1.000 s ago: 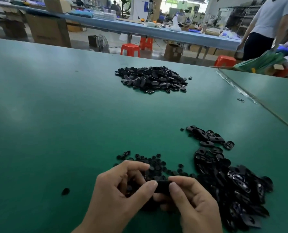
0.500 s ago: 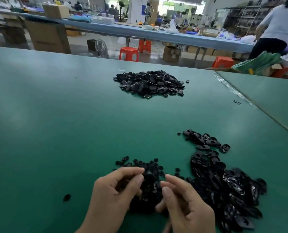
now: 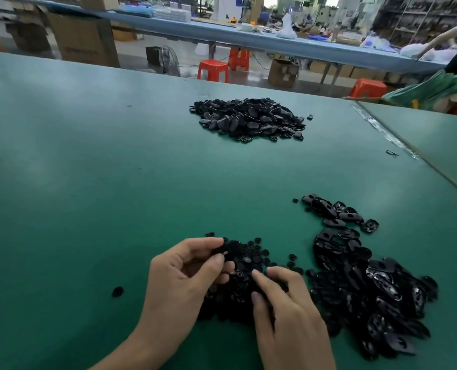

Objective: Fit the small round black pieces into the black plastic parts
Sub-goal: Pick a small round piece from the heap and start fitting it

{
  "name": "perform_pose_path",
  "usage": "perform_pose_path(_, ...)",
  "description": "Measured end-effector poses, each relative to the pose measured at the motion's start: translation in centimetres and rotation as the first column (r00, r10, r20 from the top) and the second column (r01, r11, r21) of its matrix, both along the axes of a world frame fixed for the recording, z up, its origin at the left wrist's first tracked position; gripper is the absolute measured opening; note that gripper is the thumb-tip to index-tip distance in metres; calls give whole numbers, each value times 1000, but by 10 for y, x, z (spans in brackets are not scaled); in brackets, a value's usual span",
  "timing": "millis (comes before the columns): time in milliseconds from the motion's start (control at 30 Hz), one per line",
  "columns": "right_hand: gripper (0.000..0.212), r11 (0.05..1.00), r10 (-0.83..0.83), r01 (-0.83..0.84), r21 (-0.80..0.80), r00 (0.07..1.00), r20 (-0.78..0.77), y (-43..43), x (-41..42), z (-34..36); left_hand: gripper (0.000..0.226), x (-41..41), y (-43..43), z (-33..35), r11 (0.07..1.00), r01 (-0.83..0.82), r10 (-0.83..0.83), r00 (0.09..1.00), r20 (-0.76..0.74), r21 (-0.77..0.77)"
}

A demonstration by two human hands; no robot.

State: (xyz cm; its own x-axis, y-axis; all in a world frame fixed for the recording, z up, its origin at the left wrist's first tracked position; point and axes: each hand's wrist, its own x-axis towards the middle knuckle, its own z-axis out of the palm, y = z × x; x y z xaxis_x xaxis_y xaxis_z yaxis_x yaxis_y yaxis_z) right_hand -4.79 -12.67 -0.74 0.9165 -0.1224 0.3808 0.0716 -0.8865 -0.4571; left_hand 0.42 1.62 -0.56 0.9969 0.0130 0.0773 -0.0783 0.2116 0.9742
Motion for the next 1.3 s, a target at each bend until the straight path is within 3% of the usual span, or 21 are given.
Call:
perform_pose_path(433,5,993,3,4,116,998,-60,-6,6,4,27,2,-1,-2,989,-62,58,998,-35,-135)
perform_pose_path(567,19,997,19,-4,82,983,-185,-4,5,8,21,3,-2,-3,987,-60,54,997,-47,-151)
perform_pose_path(800,19,1000,-2,10,25,957,-290,-10,3,20,13,2,-1,-2,987,-78,74,997,-29,-140)
perform_pose_path(1000,7,998,33,-22,53,977,-210,-12,12,19,15,0,0,-2,991,-115,116,993,19,-63)
perform_pose_path(1167,12,991,2,4,136,999,-48,-13,15,13,32,1,1,-4,990,-119,112,990,90,71)
perform_pose_path(1300,16,990,-27,31,137,999,-28,-15,14,7,23,0,-1,-4,990,-121,108,982,158,76)
